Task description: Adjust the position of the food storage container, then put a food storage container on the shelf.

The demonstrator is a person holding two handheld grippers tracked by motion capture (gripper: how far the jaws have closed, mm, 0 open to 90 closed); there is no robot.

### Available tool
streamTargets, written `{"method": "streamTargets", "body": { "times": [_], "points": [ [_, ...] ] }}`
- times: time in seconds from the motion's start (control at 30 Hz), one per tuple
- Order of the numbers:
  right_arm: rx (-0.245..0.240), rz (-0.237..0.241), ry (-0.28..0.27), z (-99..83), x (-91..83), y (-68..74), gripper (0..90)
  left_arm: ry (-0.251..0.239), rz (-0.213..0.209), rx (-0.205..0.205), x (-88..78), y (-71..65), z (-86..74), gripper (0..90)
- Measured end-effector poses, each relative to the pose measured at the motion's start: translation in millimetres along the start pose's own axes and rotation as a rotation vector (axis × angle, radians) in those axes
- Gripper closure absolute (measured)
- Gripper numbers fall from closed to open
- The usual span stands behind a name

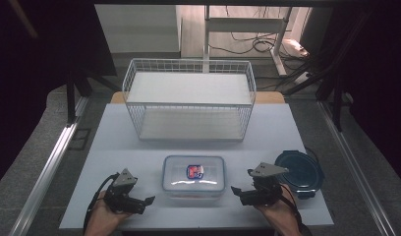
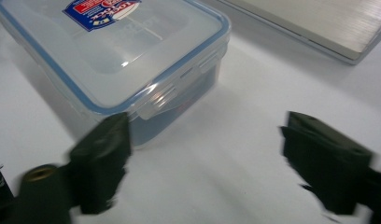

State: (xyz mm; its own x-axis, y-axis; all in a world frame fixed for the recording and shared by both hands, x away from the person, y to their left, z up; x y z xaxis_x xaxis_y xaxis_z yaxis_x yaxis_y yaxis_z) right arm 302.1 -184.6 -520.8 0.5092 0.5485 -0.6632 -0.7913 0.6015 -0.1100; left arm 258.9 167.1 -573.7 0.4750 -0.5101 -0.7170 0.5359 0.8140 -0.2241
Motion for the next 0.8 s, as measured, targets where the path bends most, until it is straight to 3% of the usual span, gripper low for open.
{"method": "streamTargets", "body": {
  "times": [0.13, 0.23, 0.37, 0.5, 0.6, 0.7, 0.8],
  "points": [
    [-0.014, -0.013, 0.012, -6.0, 4.3, 1.5, 3.8, 0.011, -0.011, 0.000, 0.8, 0.3, -3.6, 3.2],
    [0.009, 0.009, 0.000, -5.9, 6.0, 2.2, 2.6, -0.022, -0.009, -0.009, 0.1, 2.3, -1.6, 3.0],
    [0.008, 0.003, -0.012, -4.6, 5.3, 1.4, 1.9, -0.059, -0.016, -0.025, -0.2, 6.4, 1.4, 2.2],
    [0.005, 0.004, -0.023, -1.7, 5.3, 1.4, 1.1, -0.098, -0.053, -0.050, -0.9, 9.2, 6.1, 0.5],
    [0.016, 0.031, -0.035, 2.0, 6.8, 2.8, 0.9, -0.115, -0.079, -0.060, -0.8, 8.6, 10.1, 0.1],
    [0.020, 0.041, -0.054, 7.6, 9.5, 3.2, 0.3, -0.107, -0.084, -0.047, 0.1, 6.5, 15.5, 0.0],
    [0.026, 0.059, -0.061, 13.9, 12.5, 2.3, 0.1, -0.099, -0.117, -0.046, 1.4, 2.6, 25.6, 0.5]
  ]
}}
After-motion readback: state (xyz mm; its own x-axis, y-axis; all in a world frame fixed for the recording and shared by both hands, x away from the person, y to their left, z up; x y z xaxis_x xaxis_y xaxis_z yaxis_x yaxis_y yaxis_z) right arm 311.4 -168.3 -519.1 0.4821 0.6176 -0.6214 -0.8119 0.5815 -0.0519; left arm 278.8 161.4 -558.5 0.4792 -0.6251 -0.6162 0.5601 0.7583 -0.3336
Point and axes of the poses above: each handheld gripper's, and its own axes: x roughly forward along the jaws, z roughly out of its top, y roughly to its left, the point moved 7 cm from there along x, roughly forward along the jaws, and after that the axes turned 8 degrees about -x, right-handed, at the moved point
